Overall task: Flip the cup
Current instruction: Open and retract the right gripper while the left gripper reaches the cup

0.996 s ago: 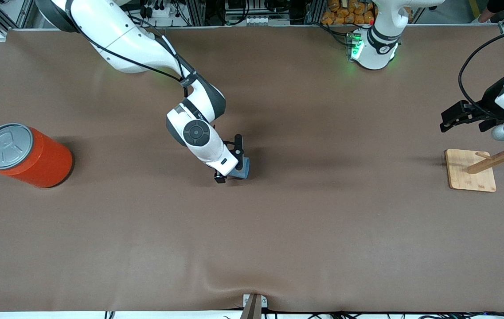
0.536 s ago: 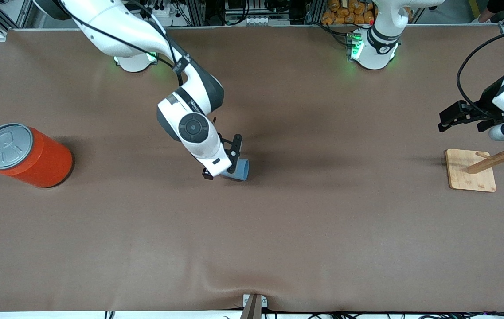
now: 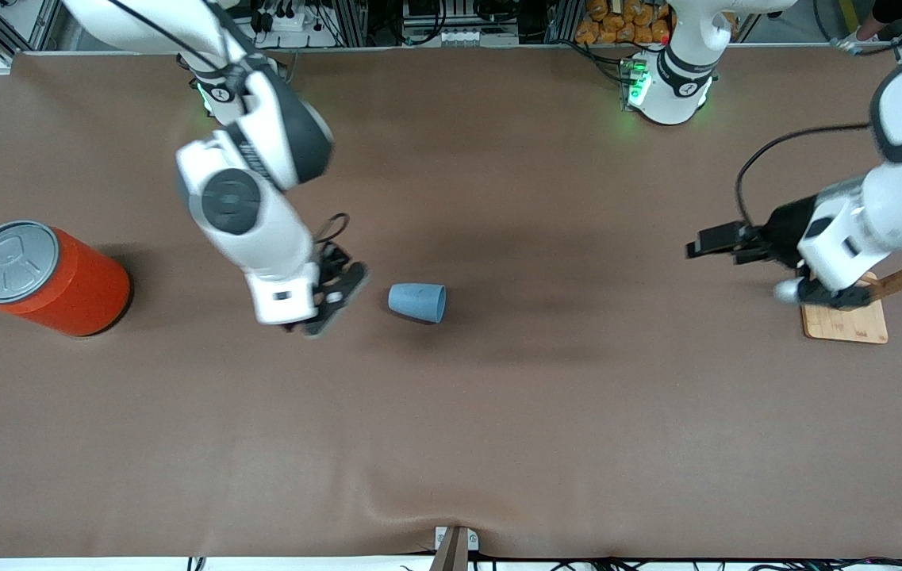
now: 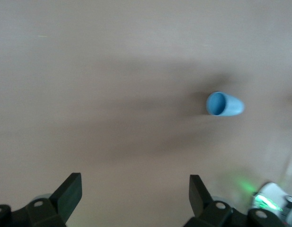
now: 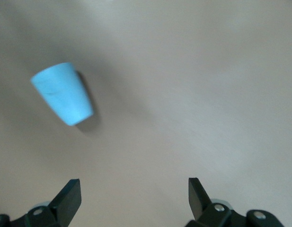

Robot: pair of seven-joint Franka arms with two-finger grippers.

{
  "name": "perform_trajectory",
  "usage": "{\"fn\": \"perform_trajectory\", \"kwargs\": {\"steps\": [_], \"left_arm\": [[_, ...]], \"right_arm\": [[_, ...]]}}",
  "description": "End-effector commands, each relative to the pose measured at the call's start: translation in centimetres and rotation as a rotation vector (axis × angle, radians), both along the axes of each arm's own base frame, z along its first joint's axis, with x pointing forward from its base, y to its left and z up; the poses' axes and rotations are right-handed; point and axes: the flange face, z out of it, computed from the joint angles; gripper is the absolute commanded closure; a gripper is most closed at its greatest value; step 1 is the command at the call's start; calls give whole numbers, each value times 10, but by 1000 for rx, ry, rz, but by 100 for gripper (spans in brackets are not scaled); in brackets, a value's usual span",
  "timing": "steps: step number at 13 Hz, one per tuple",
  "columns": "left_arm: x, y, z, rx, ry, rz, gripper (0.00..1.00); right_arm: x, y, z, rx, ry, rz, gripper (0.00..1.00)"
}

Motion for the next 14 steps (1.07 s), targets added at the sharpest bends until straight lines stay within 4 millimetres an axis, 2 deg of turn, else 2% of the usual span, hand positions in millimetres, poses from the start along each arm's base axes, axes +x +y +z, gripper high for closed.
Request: {"fn": "perform_trajectory", "kwargs": {"steps": [1,3,5,7,9,10,12,14], "left_arm": [[29,-21,-21,-113,18,0,0],[36,-48,-53,-192,65,-1,0],[43,-77,-82,-276,69,-3,0],[48,-102,-117,-355,77,-34,0],[51,-130,-157,-406,79,-59,0],[53,-145,-169,-411,79,-60,0],[51,-175,-191,-395,59,-66,0],[37,-216,-206,-384,21,-127,0]], "right_arm": [[-2,-55,49,13,-9,-125,0],[0,-99,80,57,-25,-234,0],[-1,-164,101,45,2,-356,0],[-11,-224,115,36,60,-464,0],[-26,-273,134,29,88,-571,0],[-33,-290,135,20,124,-637,0],[-45,-298,155,7,155,-730,0],[-53,-316,172,2,164,-823,0]]}}
